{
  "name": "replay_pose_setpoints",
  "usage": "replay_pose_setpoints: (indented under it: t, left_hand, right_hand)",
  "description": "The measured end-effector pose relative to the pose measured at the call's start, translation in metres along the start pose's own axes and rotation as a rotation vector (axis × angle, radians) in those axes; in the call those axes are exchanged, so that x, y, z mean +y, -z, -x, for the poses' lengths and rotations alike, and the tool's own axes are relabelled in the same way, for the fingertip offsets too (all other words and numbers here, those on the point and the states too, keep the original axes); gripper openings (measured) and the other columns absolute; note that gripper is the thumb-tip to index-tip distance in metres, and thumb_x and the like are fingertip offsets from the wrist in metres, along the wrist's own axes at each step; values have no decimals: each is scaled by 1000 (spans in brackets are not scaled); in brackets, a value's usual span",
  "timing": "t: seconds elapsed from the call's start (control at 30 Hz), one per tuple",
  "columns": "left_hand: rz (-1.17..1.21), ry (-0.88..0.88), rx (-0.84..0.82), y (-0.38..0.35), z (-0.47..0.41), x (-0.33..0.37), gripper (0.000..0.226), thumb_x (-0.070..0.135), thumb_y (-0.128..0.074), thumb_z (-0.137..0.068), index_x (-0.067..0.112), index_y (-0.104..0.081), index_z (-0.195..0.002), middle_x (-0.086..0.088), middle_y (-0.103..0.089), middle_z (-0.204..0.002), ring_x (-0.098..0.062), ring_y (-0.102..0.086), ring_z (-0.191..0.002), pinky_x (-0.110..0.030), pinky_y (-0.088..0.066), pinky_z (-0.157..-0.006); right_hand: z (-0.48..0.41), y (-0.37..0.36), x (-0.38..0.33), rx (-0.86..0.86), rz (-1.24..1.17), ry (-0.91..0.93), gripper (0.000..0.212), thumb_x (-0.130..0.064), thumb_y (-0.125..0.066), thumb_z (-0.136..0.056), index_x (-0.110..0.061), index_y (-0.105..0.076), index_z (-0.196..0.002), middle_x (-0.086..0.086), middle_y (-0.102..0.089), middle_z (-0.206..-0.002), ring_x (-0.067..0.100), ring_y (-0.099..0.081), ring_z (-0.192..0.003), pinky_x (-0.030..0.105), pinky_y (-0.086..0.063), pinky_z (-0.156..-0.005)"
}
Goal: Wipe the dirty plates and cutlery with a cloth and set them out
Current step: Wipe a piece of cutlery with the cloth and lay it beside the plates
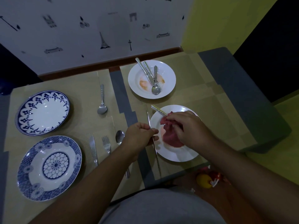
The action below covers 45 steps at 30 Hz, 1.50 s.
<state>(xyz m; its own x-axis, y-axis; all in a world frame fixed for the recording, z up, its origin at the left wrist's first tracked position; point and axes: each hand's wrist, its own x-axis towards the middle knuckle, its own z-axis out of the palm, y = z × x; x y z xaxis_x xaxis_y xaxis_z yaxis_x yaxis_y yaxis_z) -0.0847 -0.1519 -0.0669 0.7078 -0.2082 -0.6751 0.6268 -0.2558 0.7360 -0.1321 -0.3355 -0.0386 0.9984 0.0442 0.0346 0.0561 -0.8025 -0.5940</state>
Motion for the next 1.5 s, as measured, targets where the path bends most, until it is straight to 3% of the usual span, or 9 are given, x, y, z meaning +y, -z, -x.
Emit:
replay_pose_setpoints:
  t: [0.23,0.4,0.53,0.67,0.83,1.0,1.17,1.37,1.5]
  left_hand:
    - [69,-16,77,20,-5,1,27,16,-73,-90,12,-57,-111,-11,-74,-99,-18,-76,-80,-30,-63,-67]
    - [106,-54,103,55,-12,-4,9,12,-70,-92,9,-69,-100,-16,-75,-98,-23,-73,-82,-31,-60,-67]
    - [155,-72,228,89,-19,-9,8,8,-68,-93,5,-73,-99,-20,-73,-87,-23,-66,-70,-35,-57,-66]
    - [156,-86,413,127,-36,-10,12,0,-67,-91,3,-75,-100,-10,-69,-73,-16,-61,-61,-26,-56,-61]
    - [-14,-81,581,170,-62,-13,24,2,-69,-88,10,-76,-109,-2,-70,-76,-10,-62,-59,-19,-53,-56]
    - [-66,-72,584,181,-81,-8,26,4,-73,-83,7,-76,-109,-3,-70,-80,-22,-71,-83,-39,-61,-85]
    - [-127,-64,551,193,-98,-5,22,10,-75,-81,13,-78,-103,-5,-77,-89,-23,-73,-86,-44,-61,-84]
    - [-325,-63,627,204,-113,-9,24,14,-70,-88,17,-77,-110,-4,-76,-108,-20,-70,-100,-33,-56,-90]
    - [-431,-102,700,203,-118,-14,20,16,-68,-90,15,-77,-108,-4,-75,-106,-19,-70,-100,-23,-46,-74]
  right_hand:
    - [-6,-8,-12,-48,-30,32,34,0,-62,-84,-22,-73,-107,-5,-73,-102,4,-59,-93,-1,-30,-86]
    - [-15,-22,-18,-92,-11,62,35,-3,-61,-85,-26,-72,-109,-7,-72,-104,11,-56,-95,15,-35,-85]
    - [-24,-31,-28,-137,-28,42,32,-6,-62,-89,-24,-70,-114,-5,-69,-111,13,-55,-103,21,-38,-88]
    - [-32,-36,-38,-157,-38,82,31,-5,-63,-89,-24,-69,-112,-5,-70,-107,13,-56,-98,21,-40,-85]
    - [-38,-47,-45,-121,-30,141,39,4,-70,-81,-23,-72,-109,-5,-71,-104,14,-59,-94,19,-37,-83]
    - [-41,-54,-43,-130,-6,146,43,5,-74,-77,-22,-72,-110,-10,-70,-105,8,-59,-96,13,-33,-88]
    - [-36,-54,-41,-129,-3,136,48,7,-73,-75,-25,-72,-110,-22,-63,-105,2,-57,-98,15,-35,-89]
    - [-30,-58,-37,-132,-12,74,50,5,-75,-76,-29,-71,-113,-17,-67,-109,7,-59,-102,26,-43,-92]
    - [-30,-60,-37,-161,-12,32,51,1,-75,-78,-33,-69,-115,-18,-67,-112,11,-60,-106,32,-45,-95]
